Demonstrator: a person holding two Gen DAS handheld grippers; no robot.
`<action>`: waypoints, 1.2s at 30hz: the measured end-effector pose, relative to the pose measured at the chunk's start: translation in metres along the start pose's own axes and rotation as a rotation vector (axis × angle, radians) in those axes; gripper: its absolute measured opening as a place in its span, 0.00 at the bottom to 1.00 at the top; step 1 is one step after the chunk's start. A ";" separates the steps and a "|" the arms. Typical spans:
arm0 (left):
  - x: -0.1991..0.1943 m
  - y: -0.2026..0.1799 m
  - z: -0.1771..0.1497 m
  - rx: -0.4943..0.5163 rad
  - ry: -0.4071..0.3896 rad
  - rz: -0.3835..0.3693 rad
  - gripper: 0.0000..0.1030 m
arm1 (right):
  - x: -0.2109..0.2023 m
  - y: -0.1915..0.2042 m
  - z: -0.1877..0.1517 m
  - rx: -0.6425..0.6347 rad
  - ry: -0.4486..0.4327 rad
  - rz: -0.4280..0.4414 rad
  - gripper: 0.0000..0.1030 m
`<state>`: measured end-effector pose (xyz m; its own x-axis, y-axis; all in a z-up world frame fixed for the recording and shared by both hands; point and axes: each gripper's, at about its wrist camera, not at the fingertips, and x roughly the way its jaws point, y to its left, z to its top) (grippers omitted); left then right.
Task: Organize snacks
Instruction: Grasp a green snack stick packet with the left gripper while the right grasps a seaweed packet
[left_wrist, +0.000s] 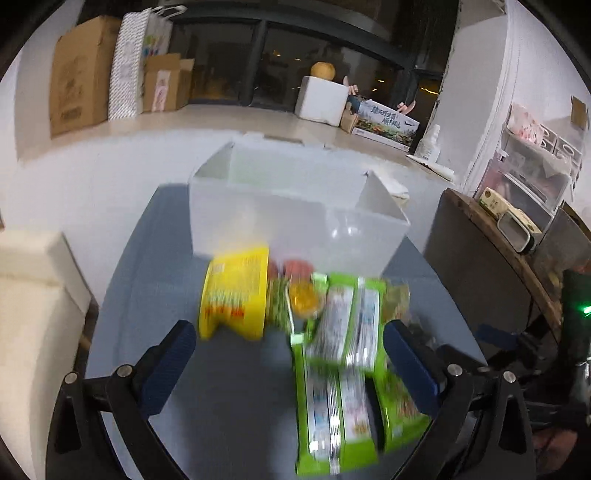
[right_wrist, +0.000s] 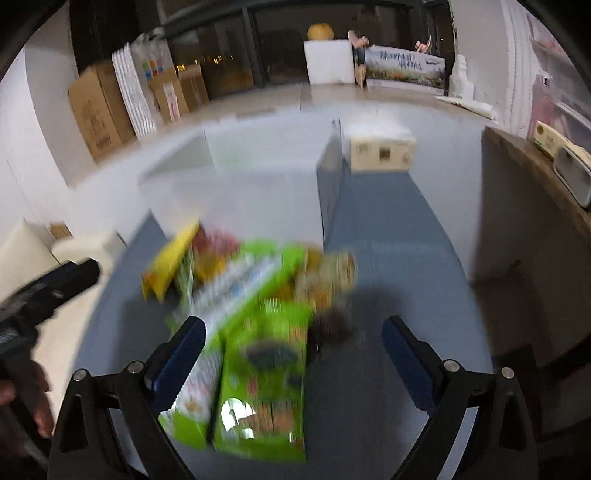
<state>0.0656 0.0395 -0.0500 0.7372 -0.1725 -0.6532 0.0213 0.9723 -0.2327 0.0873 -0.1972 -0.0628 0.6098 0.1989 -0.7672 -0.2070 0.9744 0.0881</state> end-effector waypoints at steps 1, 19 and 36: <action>-0.003 0.000 -0.007 -0.005 0.001 0.004 1.00 | 0.002 0.002 -0.004 0.004 0.014 -0.004 0.96; 0.022 -0.019 -0.015 0.050 0.076 -0.033 1.00 | 0.067 0.013 -0.027 0.004 0.247 -0.008 0.69; 0.115 -0.073 0.028 0.329 0.282 -0.147 1.00 | -0.009 -0.051 -0.037 0.172 0.083 0.096 0.69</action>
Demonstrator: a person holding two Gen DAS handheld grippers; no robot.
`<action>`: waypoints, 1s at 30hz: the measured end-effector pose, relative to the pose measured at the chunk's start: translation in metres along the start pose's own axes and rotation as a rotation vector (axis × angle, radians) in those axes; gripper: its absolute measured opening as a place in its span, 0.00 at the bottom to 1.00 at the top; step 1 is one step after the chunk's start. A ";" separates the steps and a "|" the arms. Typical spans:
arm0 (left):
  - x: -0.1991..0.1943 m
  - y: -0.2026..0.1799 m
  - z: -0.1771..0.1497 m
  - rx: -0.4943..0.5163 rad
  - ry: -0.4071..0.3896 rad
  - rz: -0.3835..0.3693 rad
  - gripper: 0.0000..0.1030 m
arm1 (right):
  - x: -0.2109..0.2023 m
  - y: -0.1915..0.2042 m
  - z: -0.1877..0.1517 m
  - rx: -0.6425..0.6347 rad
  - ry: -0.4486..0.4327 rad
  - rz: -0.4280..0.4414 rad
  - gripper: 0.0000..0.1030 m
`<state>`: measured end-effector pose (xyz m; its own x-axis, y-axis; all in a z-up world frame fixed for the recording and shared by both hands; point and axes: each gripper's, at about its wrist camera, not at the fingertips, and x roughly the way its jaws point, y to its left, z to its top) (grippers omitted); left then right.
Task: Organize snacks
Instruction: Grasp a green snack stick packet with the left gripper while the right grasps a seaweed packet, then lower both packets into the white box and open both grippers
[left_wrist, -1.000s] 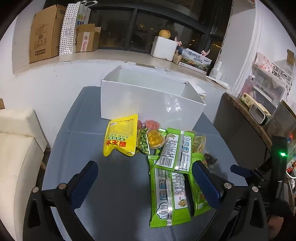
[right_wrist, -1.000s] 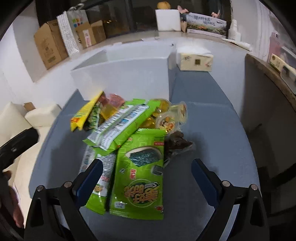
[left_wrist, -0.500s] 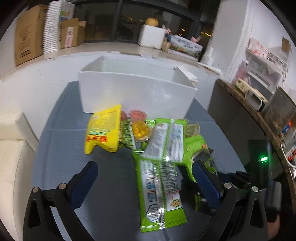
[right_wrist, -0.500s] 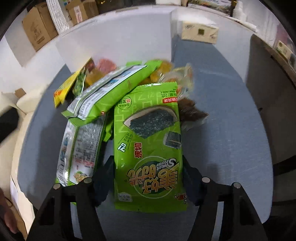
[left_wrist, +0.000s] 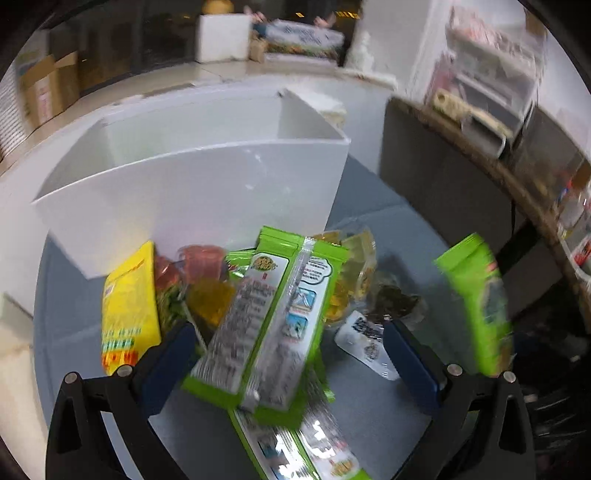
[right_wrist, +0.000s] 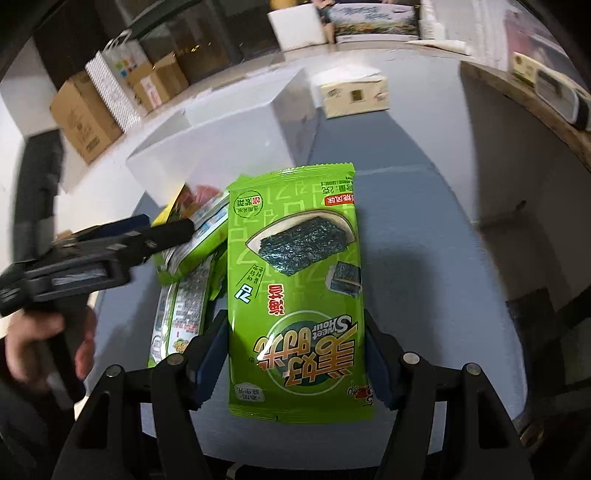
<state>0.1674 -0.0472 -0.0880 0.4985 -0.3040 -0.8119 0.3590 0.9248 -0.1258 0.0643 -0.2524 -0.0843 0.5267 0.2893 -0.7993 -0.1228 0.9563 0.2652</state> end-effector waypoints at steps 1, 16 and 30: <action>0.008 -0.001 0.003 0.018 0.017 0.005 1.00 | -0.003 -0.004 0.000 0.011 -0.011 0.002 0.69; 0.049 -0.028 0.027 0.383 0.112 0.045 0.63 | -0.008 -0.010 0.006 0.033 -0.022 0.017 0.69; -0.088 0.021 0.038 -0.016 -0.310 0.034 0.60 | -0.026 0.008 0.061 -0.033 -0.155 0.109 0.69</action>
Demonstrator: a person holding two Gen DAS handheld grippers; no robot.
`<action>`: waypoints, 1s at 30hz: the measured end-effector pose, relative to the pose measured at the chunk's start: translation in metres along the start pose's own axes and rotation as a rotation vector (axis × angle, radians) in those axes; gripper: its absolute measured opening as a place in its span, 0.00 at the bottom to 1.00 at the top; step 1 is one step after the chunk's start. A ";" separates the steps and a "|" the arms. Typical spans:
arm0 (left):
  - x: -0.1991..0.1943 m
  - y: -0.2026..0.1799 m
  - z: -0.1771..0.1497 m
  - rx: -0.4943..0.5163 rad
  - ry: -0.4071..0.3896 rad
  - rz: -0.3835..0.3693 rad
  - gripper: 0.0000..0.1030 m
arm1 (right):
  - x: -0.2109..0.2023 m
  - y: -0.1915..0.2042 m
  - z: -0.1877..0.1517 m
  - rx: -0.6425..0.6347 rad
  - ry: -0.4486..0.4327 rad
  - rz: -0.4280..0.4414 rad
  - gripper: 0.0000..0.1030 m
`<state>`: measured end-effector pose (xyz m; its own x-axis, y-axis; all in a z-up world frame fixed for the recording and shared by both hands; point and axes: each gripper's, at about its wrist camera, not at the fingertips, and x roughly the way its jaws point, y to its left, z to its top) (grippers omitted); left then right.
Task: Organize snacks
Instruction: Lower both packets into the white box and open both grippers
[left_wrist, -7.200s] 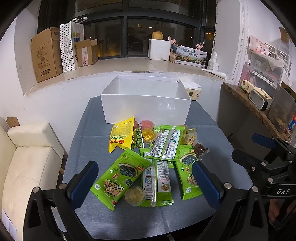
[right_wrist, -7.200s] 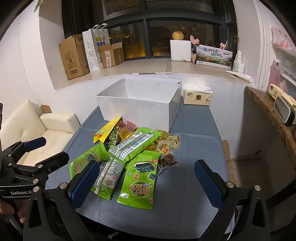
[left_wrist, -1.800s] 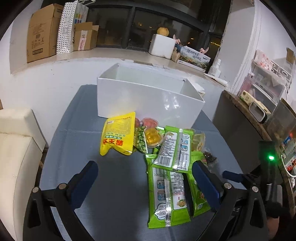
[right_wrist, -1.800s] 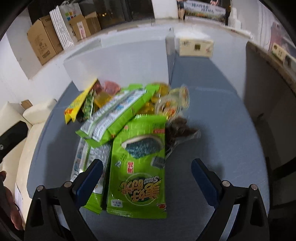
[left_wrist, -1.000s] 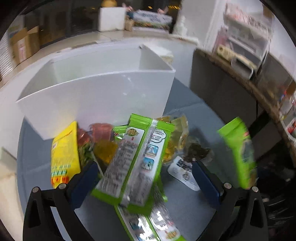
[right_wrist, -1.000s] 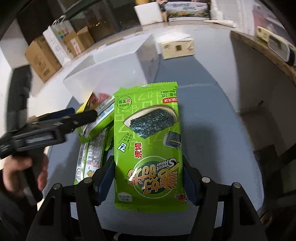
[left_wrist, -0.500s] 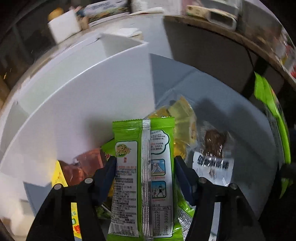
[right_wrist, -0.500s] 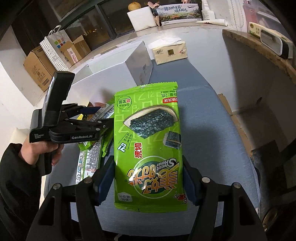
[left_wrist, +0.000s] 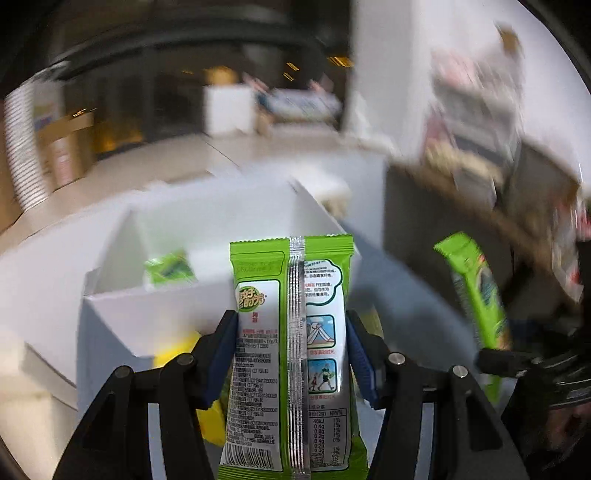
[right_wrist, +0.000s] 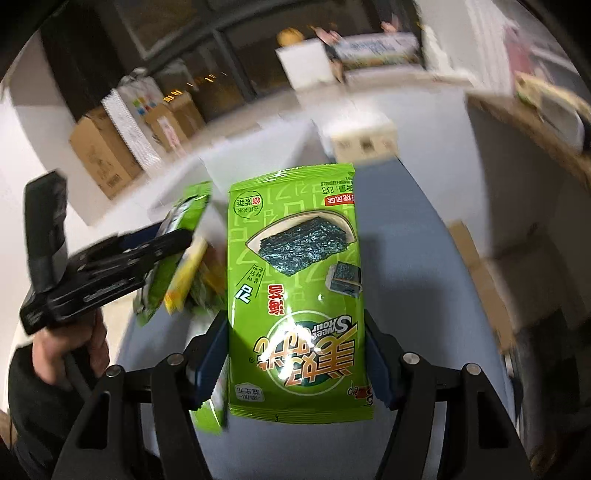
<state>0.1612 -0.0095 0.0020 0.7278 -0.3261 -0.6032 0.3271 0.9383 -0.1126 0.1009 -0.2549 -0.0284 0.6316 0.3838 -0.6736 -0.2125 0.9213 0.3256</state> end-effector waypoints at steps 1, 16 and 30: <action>-0.003 0.009 0.008 -0.032 -0.023 0.002 0.60 | 0.008 0.005 0.021 -0.003 -0.015 0.027 0.69; 0.080 0.101 0.123 -0.120 -0.010 0.166 1.00 | 0.163 0.035 0.174 0.023 0.111 0.077 0.87; 0.057 0.086 0.087 -0.124 -0.004 0.184 1.00 | 0.091 0.035 0.151 -0.084 -0.044 0.101 1.00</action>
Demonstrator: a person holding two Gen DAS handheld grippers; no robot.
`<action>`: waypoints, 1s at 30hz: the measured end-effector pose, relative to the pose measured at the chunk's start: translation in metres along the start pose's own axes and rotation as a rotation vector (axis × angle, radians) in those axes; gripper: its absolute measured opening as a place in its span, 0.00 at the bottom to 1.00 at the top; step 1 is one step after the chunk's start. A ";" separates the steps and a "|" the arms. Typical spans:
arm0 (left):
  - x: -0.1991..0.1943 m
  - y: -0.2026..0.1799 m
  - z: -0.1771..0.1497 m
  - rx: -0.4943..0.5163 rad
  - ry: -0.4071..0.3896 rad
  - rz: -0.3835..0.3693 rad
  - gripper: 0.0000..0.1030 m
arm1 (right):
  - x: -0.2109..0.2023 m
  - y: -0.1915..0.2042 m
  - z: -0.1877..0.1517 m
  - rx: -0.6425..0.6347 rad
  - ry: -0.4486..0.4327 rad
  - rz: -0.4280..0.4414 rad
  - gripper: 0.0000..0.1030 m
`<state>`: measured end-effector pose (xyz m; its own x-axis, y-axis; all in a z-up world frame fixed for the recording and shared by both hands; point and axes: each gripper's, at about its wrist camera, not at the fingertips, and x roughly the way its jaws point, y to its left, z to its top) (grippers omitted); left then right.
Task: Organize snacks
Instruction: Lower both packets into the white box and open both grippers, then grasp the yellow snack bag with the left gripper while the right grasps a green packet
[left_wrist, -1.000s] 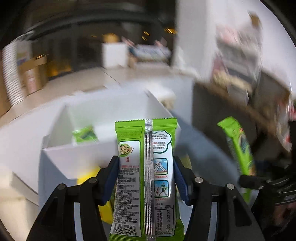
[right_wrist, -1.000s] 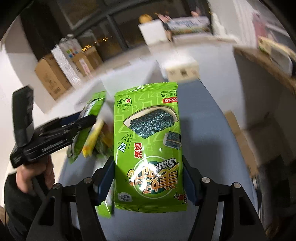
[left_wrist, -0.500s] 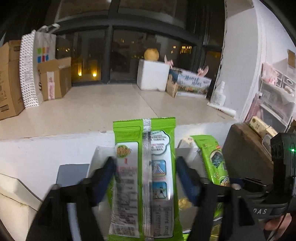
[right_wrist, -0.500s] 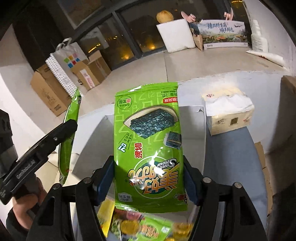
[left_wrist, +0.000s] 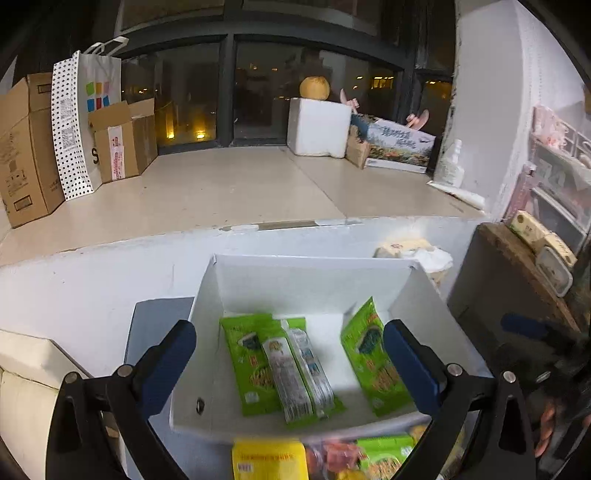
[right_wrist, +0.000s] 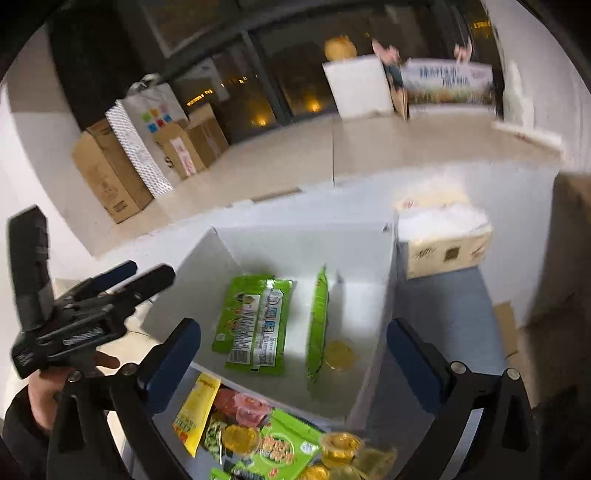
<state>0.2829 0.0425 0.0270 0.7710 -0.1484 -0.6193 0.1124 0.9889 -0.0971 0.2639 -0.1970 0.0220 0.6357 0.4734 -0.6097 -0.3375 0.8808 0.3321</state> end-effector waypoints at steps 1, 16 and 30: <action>-0.012 -0.003 -0.007 0.011 -0.001 -0.001 1.00 | -0.015 0.003 -0.005 -0.011 -0.020 0.020 1.00; -0.166 -0.013 -0.188 -0.150 -0.050 -0.016 1.00 | -0.061 0.042 -0.175 0.077 0.136 -0.112 1.00; -0.172 0.003 -0.211 -0.211 -0.054 0.049 1.00 | 0.022 0.103 -0.216 -0.161 0.430 -0.186 1.00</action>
<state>0.0182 0.0699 -0.0315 0.8053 -0.0937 -0.5854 -0.0559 0.9710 -0.2323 0.0934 -0.0948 -0.1126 0.3631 0.2373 -0.9010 -0.3700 0.9242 0.0943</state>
